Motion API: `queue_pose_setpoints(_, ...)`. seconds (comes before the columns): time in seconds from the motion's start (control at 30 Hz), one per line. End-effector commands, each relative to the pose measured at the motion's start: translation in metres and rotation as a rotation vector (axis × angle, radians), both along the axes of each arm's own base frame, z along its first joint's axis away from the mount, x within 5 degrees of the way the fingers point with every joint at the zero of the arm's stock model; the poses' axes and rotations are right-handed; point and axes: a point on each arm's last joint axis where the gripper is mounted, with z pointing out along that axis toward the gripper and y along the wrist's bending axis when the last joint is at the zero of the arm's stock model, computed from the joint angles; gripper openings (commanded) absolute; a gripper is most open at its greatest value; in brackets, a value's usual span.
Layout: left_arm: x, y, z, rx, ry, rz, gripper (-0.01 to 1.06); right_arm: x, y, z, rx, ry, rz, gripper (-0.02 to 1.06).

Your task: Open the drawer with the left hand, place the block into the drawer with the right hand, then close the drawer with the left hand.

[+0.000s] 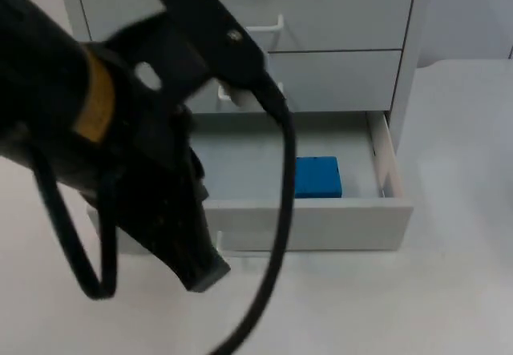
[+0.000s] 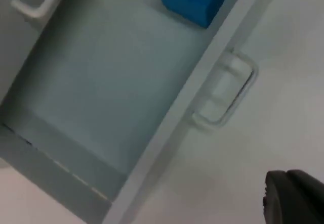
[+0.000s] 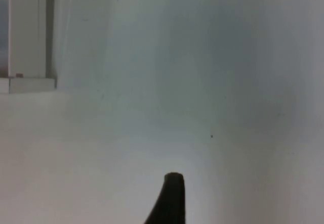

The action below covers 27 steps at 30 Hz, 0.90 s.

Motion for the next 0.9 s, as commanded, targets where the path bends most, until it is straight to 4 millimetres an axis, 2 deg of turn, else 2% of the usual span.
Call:
queue_pose_setpoints(0.0,0.002,-0.009,-0.005,0.047,-0.036,-0.039,0.0,-0.001,-0.002,0.003,-0.003,-0.017,0.001,0.73)
queue_pose_setpoints(0.1,0.004,-0.021,-0.019,0.133,-0.089,-0.106,0.0,-0.001,-0.002,0.003,-0.003,-0.017,0.001,0.73)
queue_pose_setpoints(0.3,0.011,-0.031,-0.039,0.201,-0.151,-0.127,0.0,-0.001,-0.002,0.003,-0.003,-0.019,0.002,0.73)
queue_pose_setpoints(0.47,0.018,-0.035,-0.071,0.325,-0.154,-0.179,0.0,0.0,-0.002,0.003,-0.003,-0.025,0.001,0.73)
queue_pose_setpoints(0.63,0.024,-0.036,-0.089,0.378,-0.176,-0.162,0.0,0.0,-0.002,0.004,-0.002,-0.032,-0.001,0.73)
queue_pose_setpoints(0.87,0.028,-0.039,-0.103,0.394,-0.21,-0.185,0.0,0.001,-0.002,0.004,-0.001,-0.039,-0.002,0.73)
